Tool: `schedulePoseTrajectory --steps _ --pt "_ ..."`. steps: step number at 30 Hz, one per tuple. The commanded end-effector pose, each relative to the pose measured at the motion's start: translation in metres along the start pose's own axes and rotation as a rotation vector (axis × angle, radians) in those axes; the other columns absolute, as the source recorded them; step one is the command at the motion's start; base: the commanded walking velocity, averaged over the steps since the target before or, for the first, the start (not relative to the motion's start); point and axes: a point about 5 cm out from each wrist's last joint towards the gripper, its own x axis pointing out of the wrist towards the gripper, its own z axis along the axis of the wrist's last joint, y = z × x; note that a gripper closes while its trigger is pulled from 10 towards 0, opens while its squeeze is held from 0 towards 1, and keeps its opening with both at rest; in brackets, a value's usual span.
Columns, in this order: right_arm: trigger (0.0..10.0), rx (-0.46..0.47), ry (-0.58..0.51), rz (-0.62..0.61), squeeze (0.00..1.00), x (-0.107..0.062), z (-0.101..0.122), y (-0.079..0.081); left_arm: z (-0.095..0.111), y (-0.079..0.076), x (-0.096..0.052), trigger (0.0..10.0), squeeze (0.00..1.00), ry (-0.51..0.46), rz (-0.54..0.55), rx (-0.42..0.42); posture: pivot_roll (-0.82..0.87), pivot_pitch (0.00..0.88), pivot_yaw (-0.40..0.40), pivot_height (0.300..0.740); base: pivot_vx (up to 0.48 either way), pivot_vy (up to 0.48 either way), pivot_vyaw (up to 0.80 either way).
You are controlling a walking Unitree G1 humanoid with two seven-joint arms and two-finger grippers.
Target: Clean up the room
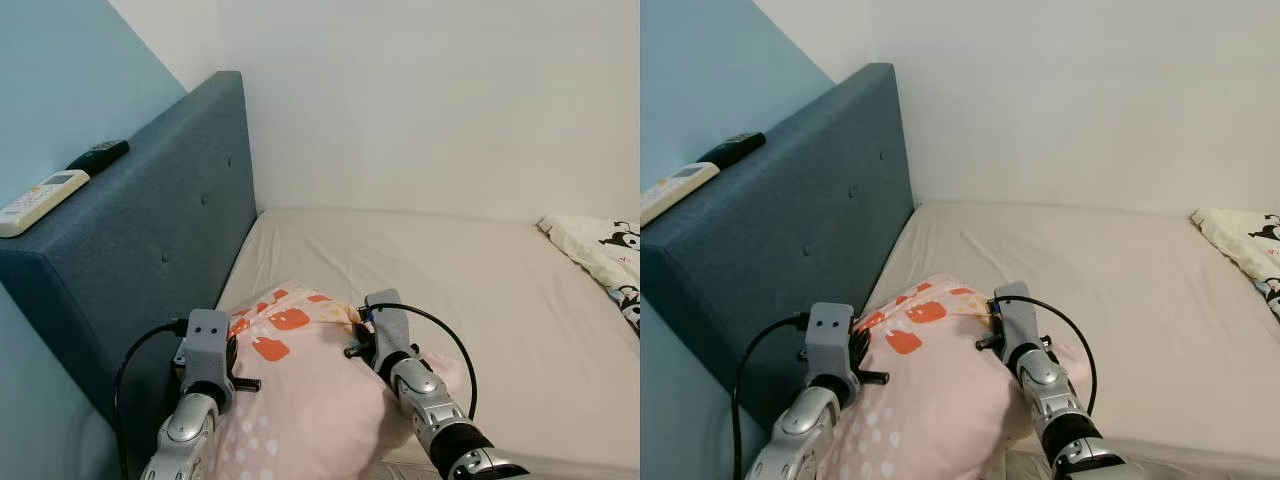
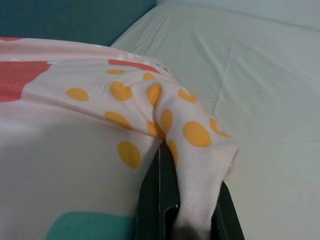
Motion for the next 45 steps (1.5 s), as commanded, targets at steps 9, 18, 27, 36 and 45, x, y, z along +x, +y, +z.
schedulePoseTrajectory --steps 9,18,27,36,45 --pt "10.0 0.021 -0.033 -0.048 0.0 -0.0002 0.0062 -0.0098 0.0138 0.0134 0.0013 10.0 0.0 -0.084 0.04 0.007 -0.06 0.0 -0.009 0.74 0.0 0.0 0.0" --pt "10.0 0.02 -0.033 -0.047 0.0 -0.0001 0.0062 -0.0096 0.0168 0.0116 0.0005 10.0 0.0 -0.107 0.02 -0.004 -0.06 0.0 -0.009 0.74 0.332 0.0 0.0" --pt "10.0 0.018 -0.032 -0.047 0.0 0.0001 0.0066 -0.0096 0.0166 0.0121 -0.0001 10.0 0.0 -0.11 0.021 -0.009 -0.06 0.0 -0.01 0.74 0.418 0.0 0.0" --pt "10.0 0.015 -0.027 -0.045 0.0 -0.0001 0.0054 -0.0088 0.0144 0.0134 -0.0004 10.0 0.0 -0.1 0.036 -0.009 -0.06 0.0 -0.011 0.74 0.131 0.0 0.0" --pt "10.0 0.016 -0.024 -0.043 0.0 0.0 0.0049 -0.0082 0.014 0.0148 -0.0004 10.0 0.0 -0.098 0.037 -0.004 -0.05 0.0 -0.01 0.74 0.0 0.0 0.0"
